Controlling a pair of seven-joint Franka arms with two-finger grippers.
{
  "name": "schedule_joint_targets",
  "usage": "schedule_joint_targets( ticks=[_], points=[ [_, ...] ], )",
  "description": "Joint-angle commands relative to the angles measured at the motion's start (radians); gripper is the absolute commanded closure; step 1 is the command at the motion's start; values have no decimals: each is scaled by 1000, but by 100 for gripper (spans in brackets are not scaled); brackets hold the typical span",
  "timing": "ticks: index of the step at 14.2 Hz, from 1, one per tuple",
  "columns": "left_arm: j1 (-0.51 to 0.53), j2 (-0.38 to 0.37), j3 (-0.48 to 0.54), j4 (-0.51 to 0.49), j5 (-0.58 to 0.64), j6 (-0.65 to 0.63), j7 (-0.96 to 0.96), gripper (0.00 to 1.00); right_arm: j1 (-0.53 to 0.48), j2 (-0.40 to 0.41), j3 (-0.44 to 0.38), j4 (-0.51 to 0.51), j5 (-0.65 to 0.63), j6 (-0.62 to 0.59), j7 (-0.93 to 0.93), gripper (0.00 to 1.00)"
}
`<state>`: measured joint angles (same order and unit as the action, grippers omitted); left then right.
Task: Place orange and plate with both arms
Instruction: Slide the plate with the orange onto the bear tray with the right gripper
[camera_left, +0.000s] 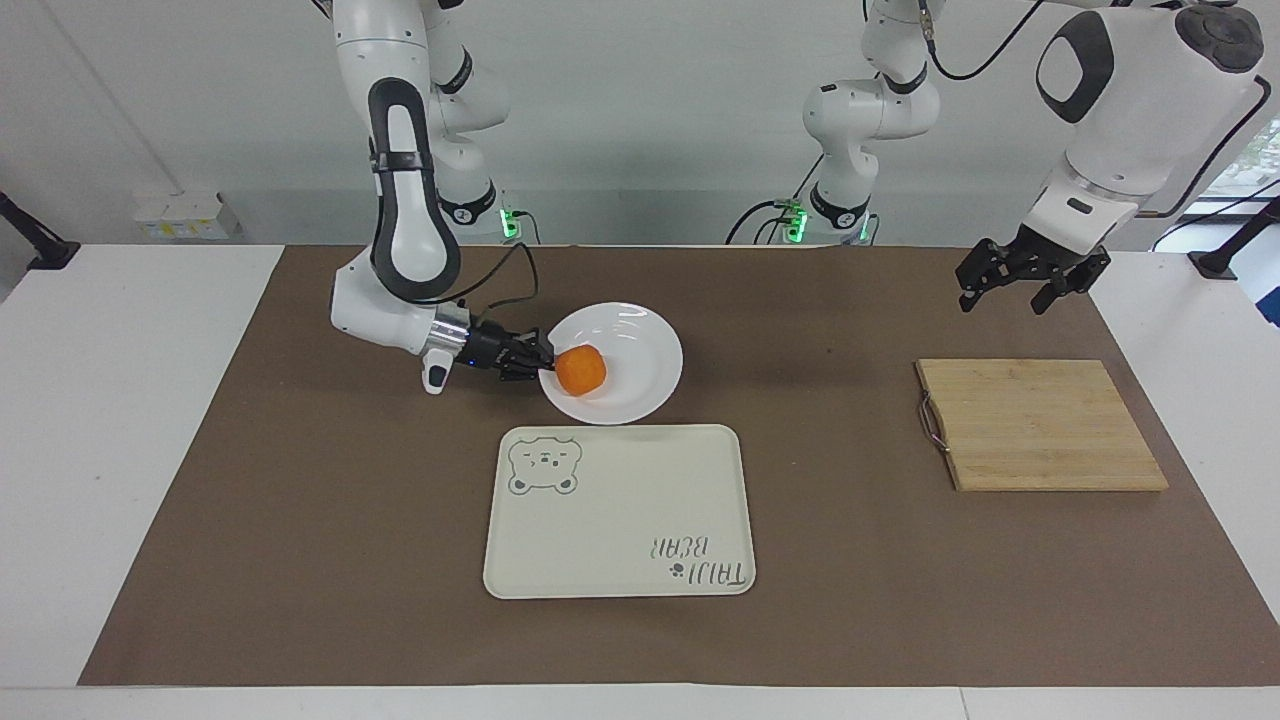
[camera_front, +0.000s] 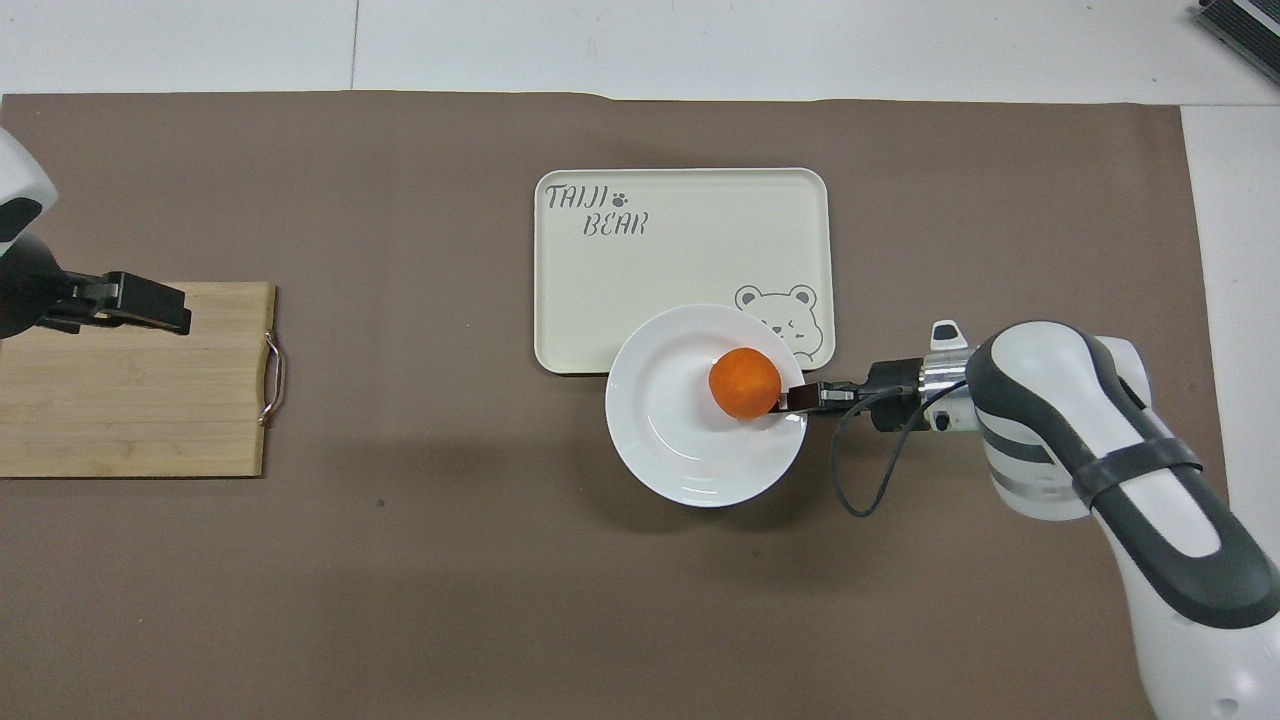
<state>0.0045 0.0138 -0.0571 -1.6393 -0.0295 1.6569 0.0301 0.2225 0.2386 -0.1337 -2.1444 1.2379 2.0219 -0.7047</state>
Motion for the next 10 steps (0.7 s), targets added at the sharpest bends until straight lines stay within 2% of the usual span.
schedule_joint_targets(
  ticks=[1,4,6,10],
  points=[
    [6,-3,-3,13,-3,-12,13,0,-9,109,3,191,12,-14,92,100],
    [6,-3,-1,13,-3,-12,11,0,-3,197,2,361,-61,-5,224,100],
    [6,-3,-3,13,-3,-12,11,0,3,251,2,460,-218,3,278,100],
    [6,-3,-3,13,-3,-12,11,0,-25,309,9,504,-183,12,298,100]
  ],
)
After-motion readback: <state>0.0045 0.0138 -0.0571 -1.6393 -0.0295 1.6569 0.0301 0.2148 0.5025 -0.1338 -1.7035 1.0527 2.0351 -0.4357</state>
